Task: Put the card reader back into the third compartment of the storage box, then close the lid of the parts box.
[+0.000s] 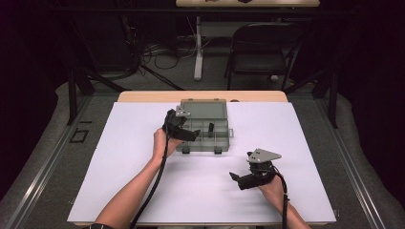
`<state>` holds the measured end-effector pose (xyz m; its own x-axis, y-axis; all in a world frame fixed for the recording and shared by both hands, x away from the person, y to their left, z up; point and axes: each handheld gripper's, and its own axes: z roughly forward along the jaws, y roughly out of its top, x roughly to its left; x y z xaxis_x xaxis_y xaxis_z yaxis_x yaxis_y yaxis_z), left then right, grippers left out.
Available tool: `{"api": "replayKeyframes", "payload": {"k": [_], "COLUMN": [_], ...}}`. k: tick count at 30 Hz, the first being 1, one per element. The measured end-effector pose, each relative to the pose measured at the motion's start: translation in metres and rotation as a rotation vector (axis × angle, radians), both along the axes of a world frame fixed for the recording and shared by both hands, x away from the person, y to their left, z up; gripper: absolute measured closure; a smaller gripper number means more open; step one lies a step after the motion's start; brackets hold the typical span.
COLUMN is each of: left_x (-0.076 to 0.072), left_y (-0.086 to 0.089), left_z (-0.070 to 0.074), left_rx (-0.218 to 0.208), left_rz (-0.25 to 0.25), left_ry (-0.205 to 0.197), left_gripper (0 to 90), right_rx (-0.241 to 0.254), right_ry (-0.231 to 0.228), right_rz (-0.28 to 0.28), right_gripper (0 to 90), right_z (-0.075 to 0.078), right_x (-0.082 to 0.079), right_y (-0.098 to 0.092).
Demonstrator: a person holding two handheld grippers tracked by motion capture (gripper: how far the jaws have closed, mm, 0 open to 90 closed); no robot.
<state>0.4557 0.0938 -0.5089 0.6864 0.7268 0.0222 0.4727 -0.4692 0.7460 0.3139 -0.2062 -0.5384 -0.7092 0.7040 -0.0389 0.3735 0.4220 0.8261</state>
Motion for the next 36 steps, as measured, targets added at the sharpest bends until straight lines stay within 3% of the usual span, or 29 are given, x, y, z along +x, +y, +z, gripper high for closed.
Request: {"api": "replayKeyframes", "payload": {"k": [5,8,14,25,28,36], "left_x": [-0.002,-0.001,0.001,0.003,0.003,0.004], "left_y": [0.004,0.004,0.007,0.004,0.004,0.002], "left_z": [-0.005,-0.008,-0.014,-0.018,-0.018,-0.020], "left_rx": [-0.017,0.002,0.001,0.026,0.034,0.070], "left_rz": [-0.014,-0.027,-0.031,-0.052,-0.051,-0.062], "left_ry": [0.013,0.023,0.041,0.049,0.042,0.049], "left_gripper": [8.2,7.4,6.9,4.9,14.4,29.4], "right_rx": [-0.005,-0.001,0.003,0.005,0.003,0.000], "right_ry": [0.000,0.002,-0.003,-0.006,-0.007,-0.018], "right_rz": [0.002,0.000,0.001,0.009,0.014,0.025], "right_gripper": [0.0,0.0,0.0,0.0,0.0,0.0], "right_z": [-0.001,-0.001,0.000,0.001,0.001,0.002], "right_x": [0.000,0.000,0.000,0.000,0.000,0.000], "right_y": [0.000,-0.001,-0.001,0.001,0.002,0.004]}}
